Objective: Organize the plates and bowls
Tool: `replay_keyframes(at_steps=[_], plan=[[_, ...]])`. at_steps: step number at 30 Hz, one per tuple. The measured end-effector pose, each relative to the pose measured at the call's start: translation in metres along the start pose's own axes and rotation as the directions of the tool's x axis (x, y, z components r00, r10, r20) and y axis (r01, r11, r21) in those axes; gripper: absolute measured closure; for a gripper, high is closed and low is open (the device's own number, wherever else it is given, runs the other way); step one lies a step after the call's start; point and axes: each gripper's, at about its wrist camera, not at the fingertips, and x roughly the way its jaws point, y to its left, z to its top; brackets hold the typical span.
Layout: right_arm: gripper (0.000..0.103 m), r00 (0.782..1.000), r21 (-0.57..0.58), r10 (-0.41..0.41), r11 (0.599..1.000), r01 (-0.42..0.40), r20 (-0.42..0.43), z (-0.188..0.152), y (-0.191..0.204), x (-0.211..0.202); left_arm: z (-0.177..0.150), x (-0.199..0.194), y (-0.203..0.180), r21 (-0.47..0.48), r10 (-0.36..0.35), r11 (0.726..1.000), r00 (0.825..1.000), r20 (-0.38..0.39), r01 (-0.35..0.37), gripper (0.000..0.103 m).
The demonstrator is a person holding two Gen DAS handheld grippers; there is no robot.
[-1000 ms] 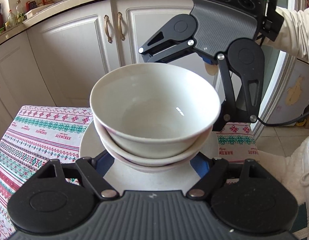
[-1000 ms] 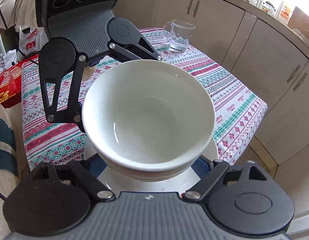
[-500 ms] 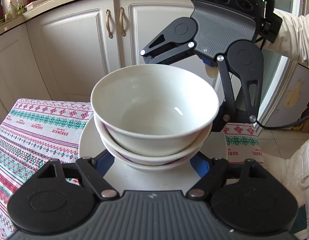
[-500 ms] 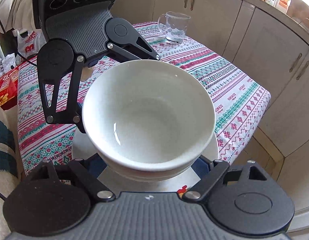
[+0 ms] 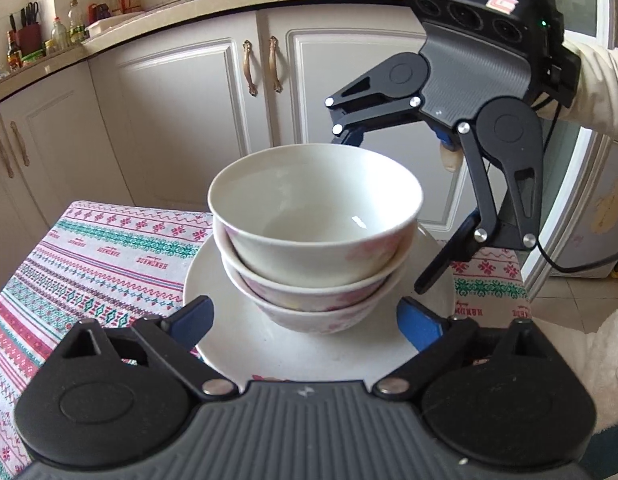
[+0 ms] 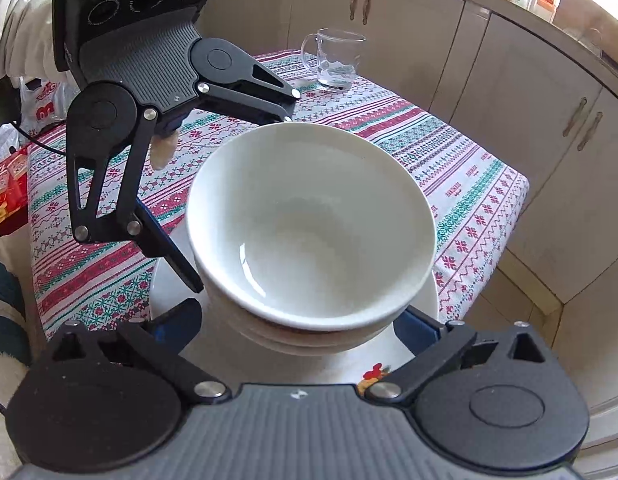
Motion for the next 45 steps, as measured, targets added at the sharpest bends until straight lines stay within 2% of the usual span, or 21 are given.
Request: replay_keyframes(at_steps=[2, 5, 7, 9, 11, 13, 16, 17, 19, 21, 23, 26, 32, 35, 39, 42, 45], plan=[[0.0, 1.0, 0.041, -0.029, 0.999, 0.029, 0.007, -0.002, 0.005, -0.007, -0.003, -0.012, -0.008, -0.019, 0.053, 0.998, 0.998, 0.025, -0.053, 0.004], [0.0, 0.994, 0.127, -0.111, 0.986, 0.107, 0.02, -0.006, 0.018, -0.019, -0.009, -0.03, -0.024, -0.055, 0.156, 0.987, 0.986, 0.062, -0.153, 0.002], [0.0, 0.984, 0.204, -0.177, 0.963, 0.174, 0.0, -0.01, 0.031, -0.024, -0.011, -0.041, -0.037, -0.103, 0.266, 0.96, 0.962, 0.055, -0.26, 0.001], [0.0, 0.967, 0.267, -0.255, 0.93, 0.252, -0.023, -0.014, 0.045, -0.029, -0.012, -0.052, -0.052, -0.16, 0.367, 0.921, 0.929, 0.057, -0.354, 0.001], [0.0, 0.934, 0.347, -0.353, 0.871, 0.347, -0.049, -0.015, 0.061, -0.036, -0.01, -0.061, -0.066, -0.225, 0.463, 0.865, 0.886, 0.022, -0.447, 0.001], [0.0, 0.895, 0.453, -0.435, 0.782, 0.428, -0.095, -0.016, 0.074, -0.041, -0.008, -0.069, -0.081, -0.285, 0.552, 0.797, 0.834, -0.018, -0.533, 0.001], [0.0, 0.859, 0.618, -0.486, 0.63, 0.471, -0.159, -0.022, 0.089, -0.049, -0.004, -0.077, -0.101, -0.345, 0.629, 0.702, 0.77, -0.11, -0.623, 0.001], [0.0, 0.851, 0.659, -0.498, 0.585, 0.473, -0.168, -0.025, 0.093, -0.053, -0.003, -0.081, -0.107, -0.366, 0.637, 0.682, 0.76, -0.129, -0.633, 0.001], [0.0, 0.839, 0.717, -0.517, 0.519, 0.465, -0.17, -0.029, 0.108, -0.061, -0.004, -0.09, -0.117, -0.406, 0.637, 0.66, 0.757, -0.143, -0.632, 0.001], [0.0, 0.832, 0.748, -0.532, 0.485, 0.453, -0.158, -0.031, 0.121, -0.068, -0.004, -0.098, -0.125, -0.435, 0.628, 0.652, 0.763, -0.149, -0.621, 0.001], [0.0, 0.824, 0.742, -0.542, 0.482, 0.466, -0.165, -0.029, 0.136, -0.072, -0.003, -0.107, -0.133, -0.444, 0.636, 0.64, 0.757, -0.153, -0.627, 0.001], [0.0, 0.795, 0.716, -0.579, 0.477, 0.509, -0.18, -0.024, 0.151, -0.078, -0.002, -0.118, -0.142, -0.466, 0.647, 0.624, 0.749, -0.14, -0.627, 0.001], [0.0, 0.784, 0.715, -0.604, 0.484, 0.504, -0.144, -0.018, 0.168, -0.091, -0.005, -0.131, -0.146, -0.509, 0.658, 0.59, 0.738, -0.147, -0.627, 0.001], [0.0, 0.776, 0.709, -0.614, 0.483, 0.514, -0.144, -0.016, 0.171, -0.09, -0.007, -0.133, -0.146, -0.529, 0.654, 0.578, 0.74, -0.155, -0.621, 0.001], [0.0, 0.769, 0.705, -0.622, 0.481, 0.521, -0.144, -0.014, 0.173, -0.089, -0.009, -0.133, -0.145, -0.542, 0.649, 0.571, 0.744, -0.162, -0.616, 0.001], [0.0, 0.773, 0.705, -0.617, 0.483, 0.52, -0.147, -0.013, 0.172, -0.088, -0.01, -0.133, -0.146, -0.538, 0.653, 0.566, 0.738, -0.17, -0.625, 0.001], [0.0, 0.776, 0.707, -0.613, 0.482, 0.517, -0.15, -0.014, 0.171, -0.087, -0.01, -0.132, -0.145, -0.543, 0.649, 0.563, 0.74, -0.174, -0.622, 0.001]])
